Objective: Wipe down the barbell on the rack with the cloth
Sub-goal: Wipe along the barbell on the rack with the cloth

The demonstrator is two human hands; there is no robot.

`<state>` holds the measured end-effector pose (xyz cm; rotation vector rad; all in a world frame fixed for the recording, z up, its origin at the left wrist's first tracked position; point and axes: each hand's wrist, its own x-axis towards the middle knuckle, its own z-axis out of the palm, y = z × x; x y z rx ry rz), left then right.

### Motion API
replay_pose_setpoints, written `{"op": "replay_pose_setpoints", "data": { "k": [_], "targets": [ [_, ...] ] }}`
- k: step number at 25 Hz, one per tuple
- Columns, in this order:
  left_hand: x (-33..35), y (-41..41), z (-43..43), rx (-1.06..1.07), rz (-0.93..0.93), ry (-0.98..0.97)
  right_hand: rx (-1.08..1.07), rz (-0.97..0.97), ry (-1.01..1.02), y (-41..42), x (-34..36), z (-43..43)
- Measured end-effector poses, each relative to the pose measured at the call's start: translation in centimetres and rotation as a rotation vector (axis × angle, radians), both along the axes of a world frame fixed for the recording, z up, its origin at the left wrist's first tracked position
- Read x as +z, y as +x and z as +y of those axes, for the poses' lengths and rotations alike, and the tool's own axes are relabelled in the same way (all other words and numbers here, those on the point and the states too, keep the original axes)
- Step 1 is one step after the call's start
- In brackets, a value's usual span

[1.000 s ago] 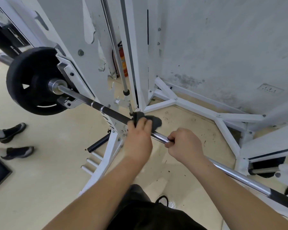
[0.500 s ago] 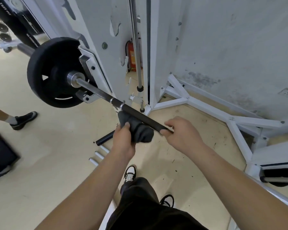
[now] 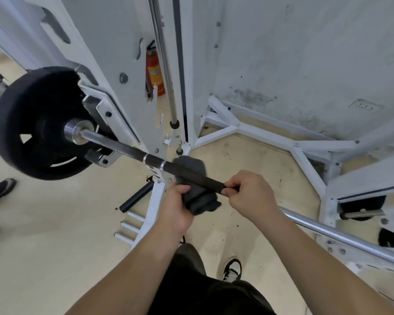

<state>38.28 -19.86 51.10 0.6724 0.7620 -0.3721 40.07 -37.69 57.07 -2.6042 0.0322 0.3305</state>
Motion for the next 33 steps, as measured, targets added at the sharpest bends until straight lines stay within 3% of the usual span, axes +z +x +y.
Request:
{"op": "replay_pose_setpoints", "data": {
  "k": [2,7,10,11,13,15,17,19,20,23,24,25,28,29,30,31,33],
  "targets": [
    [0.9,0.1,-0.3,-0.024,-0.008,-0.016,-0.008,-0.001,-0.014,0.1,0.1,0.2],
    [4.7,-4.4,-7.9,-0.361,0.130,0.106,-0.025,-0.066,0.030,-1.6,0.2,-3.3],
    [9.5,-5.0,-8.2,-0.298,0.074,0.223,-0.053,-0.093,0.015,-3.4,0.6,-8.3],
    [11.0,-4.9,-8.1,-0.234,-0.034,0.357,-0.062,-0.097,0.007,-4.1,0.8,-10.2],
    [11.5,-4.0,-8.1,-0.189,-0.375,0.977,-0.061,-0.080,-0.033,-5.2,1.0,-13.4],
    [9.4,-2.6,-8.9,-0.504,-0.642,1.672,-0.042,-0.036,-0.118,-6.8,1.1,-16.3],
    [6.0,-2.5,-11.5,-0.825,-0.569,1.946,-0.022,-0.012,-0.197,-8.5,1.2,-19.0],
    [4.2,-3.6,-14.6,-0.880,-0.459,1.978,-0.016,0.003,-0.256,-9.9,1.5,-21.1],
    [3.8,-4.5,-16.3,-0.894,-0.562,1.933,-0.018,0.011,-0.286,-10.4,1.6,-22.0],
    [3.7,-8.0,-20.5,-1.080,-1.172,1.645,0.003,-0.011,-0.338,-11.7,1.3,-24.1],
    [4.0,-7.7,-20.3,-1.109,-1.226,1.599,0.009,-0.044,-0.340,-12.1,1.0,-24.7],
    [4.3,-6.9,-19.5,-1.105,-1.143,1.630,0.002,-0.081,-0.334,-12.4,0.7,-25.1],
    [4.7,-5.2,-16.4,-0.861,-0.522,2.042,-0.062,-0.162,-0.250,-13.5,0.0,-25.8],
    [4.7,-5.6,-16.6,-0.814,-0.432,2.150,-0.072,-0.185,-0.212,-13.8,-0.2,-25.8],
    [4.6,-6.4,-17.8,-0.818,-0.505,2.189,-0.076,-0.202,-0.180,-13.9,-0.4,-25.6],
    [4.2,-7.5,-19.7,-0.856,-0.709,2.140,-0.074,-0.220,-0.157,-14.0,-0.5,-25.5],
    [3.9,-10.2,-23.4,-0.998,-1.140,1.847,-0.069,-0.242,-0.149,-13.8,-0.2,-25.2]
  ]
}}
